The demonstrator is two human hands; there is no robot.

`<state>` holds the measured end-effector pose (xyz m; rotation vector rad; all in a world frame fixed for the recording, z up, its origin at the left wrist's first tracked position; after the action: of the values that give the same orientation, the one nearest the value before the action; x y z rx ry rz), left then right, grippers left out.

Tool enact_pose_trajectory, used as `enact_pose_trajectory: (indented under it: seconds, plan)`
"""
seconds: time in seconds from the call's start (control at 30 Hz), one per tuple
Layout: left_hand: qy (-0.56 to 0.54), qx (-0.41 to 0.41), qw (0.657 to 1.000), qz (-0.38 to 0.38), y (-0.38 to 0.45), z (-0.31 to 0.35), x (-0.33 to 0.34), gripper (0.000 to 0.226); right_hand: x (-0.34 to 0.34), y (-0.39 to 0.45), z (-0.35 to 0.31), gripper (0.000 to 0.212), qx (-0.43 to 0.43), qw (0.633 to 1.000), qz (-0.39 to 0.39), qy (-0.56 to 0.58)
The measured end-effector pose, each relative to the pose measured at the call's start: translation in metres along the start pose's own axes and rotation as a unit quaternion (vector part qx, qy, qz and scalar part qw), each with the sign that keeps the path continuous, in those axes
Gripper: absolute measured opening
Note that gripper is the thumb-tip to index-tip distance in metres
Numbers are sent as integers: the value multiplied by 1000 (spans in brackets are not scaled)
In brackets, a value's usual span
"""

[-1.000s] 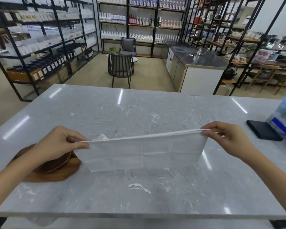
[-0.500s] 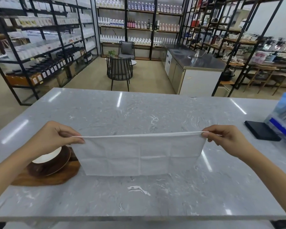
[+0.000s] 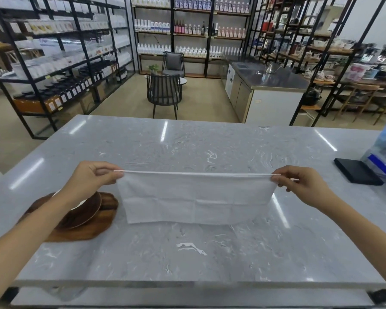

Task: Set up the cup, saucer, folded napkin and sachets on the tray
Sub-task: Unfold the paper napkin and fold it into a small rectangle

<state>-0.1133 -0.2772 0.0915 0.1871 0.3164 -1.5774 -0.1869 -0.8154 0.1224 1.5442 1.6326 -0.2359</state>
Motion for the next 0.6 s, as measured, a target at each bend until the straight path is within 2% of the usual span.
enact_pose_trajectory:
  seconds: [0.13, 0.27, 0.37, 0.53, 0.6]
  plan:
    - [10, -12, 999, -46, 1, -7, 14, 12, -13, 0, -7, 18, -7, 998, 52, 43]
    - [126, -4, 989, -73, 4, -21, 34, 2, -22, 6, -39, 11, -43, 992, 119, 11]
    - [186, -2, 978, -93, 9, -30, 50, 7, -32, 22, -79, 8, -90, 983, 155, -31]
    - [306, -1, 937, -166, 13, -35, 79, 17, -41, 47, -144, 17, -201, 957, 164, -126]
    - [383, 13, 903, -193, 11, -22, 92, 22, -41, 52, -169, 19, -266, 935, 159, -171]
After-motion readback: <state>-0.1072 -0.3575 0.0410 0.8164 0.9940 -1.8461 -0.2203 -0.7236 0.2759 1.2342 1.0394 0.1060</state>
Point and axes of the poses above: each hand's wrist, its own y-axis towards the middle knuckle, its own x-axis out of the palm, z = x × y, the point moved 6 cm from there along y, towards the middle knuckle, and after that the axes turned 15 degrees about -x, right-handed, at the moved point
